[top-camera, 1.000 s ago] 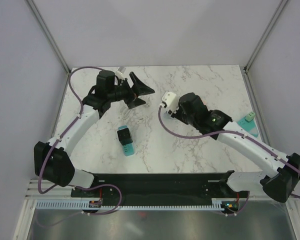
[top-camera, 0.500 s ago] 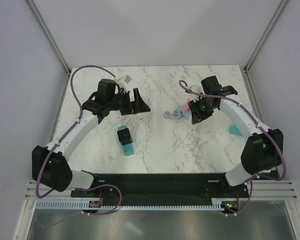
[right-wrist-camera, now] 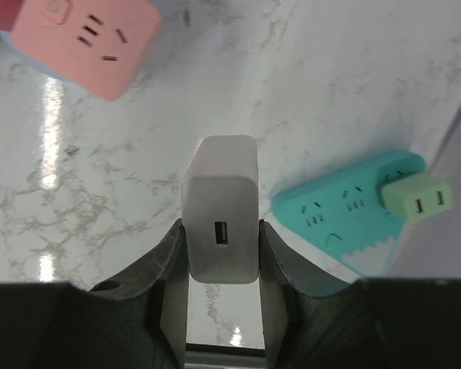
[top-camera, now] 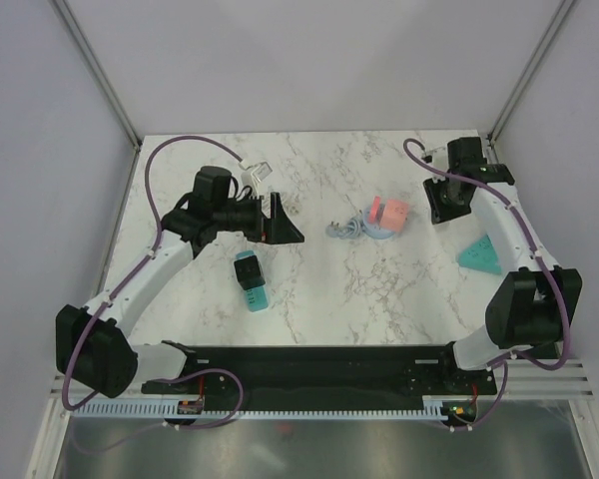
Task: Insert the plug
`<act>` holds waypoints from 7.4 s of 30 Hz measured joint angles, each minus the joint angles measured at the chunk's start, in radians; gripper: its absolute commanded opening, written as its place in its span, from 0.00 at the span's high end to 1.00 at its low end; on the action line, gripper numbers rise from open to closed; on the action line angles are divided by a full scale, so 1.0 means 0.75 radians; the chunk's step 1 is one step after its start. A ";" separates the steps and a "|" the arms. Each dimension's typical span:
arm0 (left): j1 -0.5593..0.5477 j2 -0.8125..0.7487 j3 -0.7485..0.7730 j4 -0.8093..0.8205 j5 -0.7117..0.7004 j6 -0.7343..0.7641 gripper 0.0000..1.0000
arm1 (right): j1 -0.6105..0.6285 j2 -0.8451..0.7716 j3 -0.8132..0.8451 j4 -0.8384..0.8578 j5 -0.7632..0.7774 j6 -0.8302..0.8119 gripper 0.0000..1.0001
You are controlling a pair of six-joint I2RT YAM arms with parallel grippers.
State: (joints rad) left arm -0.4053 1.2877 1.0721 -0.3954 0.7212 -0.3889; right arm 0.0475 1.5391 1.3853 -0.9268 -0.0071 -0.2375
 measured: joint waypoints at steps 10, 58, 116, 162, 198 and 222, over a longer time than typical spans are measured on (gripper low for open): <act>-0.009 -0.049 -0.021 0.002 0.105 0.003 0.00 | -0.081 0.045 0.097 -0.047 0.152 -0.242 1.00; -0.010 -0.150 -0.080 0.052 0.169 0.003 0.00 | -0.377 0.566 0.384 -0.548 -0.101 -0.872 1.00; -0.039 -0.150 -0.085 0.073 0.235 0.003 0.00 | -0.416 0.416 0.125 -0.291 -0.166 -0.835 1.00; -0.061 -0.150 -0.086 0.081 0.233 0.003 0.00 | -1.052 -0.640 -1.204 0.975 -0.980 -0.782 1.00; -0.061 -0.150 -0.086 0.081 0.227 0.003 0.00 | -1.058 -0.347 -1.033 0.958 -1.077 -0.771 0.53; -0.061 -0.154 -0.085 0.078 0.216 0.011 0.00 | -0.785 -0.328 -0.650 0.837 -0.793 -0.351 0.02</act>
State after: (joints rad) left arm -0.4511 1.1721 1.0084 -0.3367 0.8829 -0.3805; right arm -0.5411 1.2934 0.8978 -0.2989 -0.6018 -0.5011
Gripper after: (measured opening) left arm 0.995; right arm 0.982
